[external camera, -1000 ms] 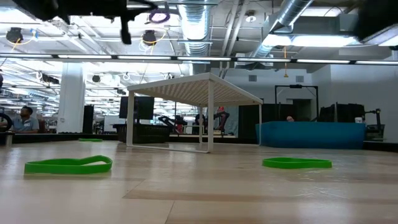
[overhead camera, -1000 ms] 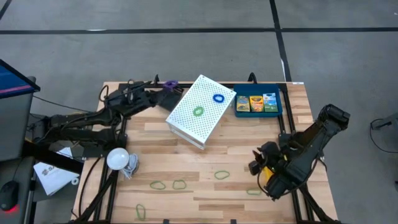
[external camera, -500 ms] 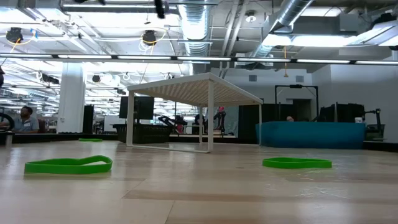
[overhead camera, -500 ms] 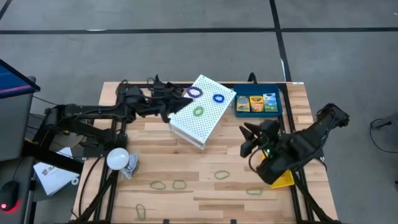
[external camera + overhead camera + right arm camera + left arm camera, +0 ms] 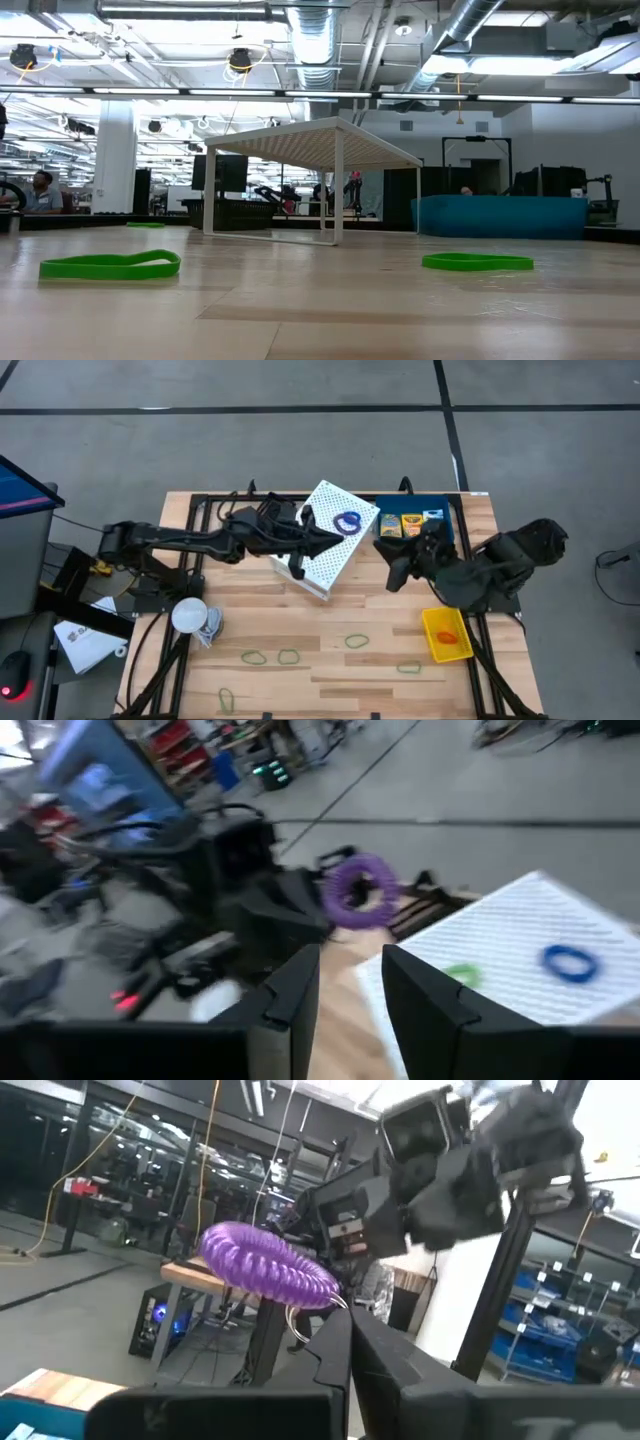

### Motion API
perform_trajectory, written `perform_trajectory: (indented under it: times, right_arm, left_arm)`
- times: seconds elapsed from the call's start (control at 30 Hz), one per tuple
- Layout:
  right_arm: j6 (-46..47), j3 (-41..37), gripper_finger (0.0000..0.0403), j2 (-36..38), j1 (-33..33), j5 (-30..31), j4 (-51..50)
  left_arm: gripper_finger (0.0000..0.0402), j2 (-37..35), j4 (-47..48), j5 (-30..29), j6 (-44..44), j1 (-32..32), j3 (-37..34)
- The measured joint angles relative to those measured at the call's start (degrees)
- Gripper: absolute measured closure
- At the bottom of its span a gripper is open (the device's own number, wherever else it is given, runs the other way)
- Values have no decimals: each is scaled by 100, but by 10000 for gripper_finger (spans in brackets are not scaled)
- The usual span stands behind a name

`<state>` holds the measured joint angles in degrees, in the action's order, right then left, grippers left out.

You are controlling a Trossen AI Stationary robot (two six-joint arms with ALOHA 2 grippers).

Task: Pick & Place Office Desk Supplies
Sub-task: Put the purple spring keychain into the yellow bin

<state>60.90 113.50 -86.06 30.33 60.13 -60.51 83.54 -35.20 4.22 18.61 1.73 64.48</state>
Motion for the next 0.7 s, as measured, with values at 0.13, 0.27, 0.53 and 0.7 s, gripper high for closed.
perform_trajectory:
  times: [0.13,0.27,0.53,0.7]
  right_arm:
    - [-372,21,294,-7,-227,-724,785]
    - [-452,23,294,-7,-436,-1320,1183]
    - [-438,23,280,-7,-651,-2187,1761]
    - [-907,25,240,-7,-643,-2802,1961]
  left_arm:
    - [401,53,2,-22,-167,-68,70]
    - [401,42,-1,-84,-232,-109,70]
    - [401,42,2,-98,-231,-111,70]
    - [401,14,8,-98,-229,-111,70]
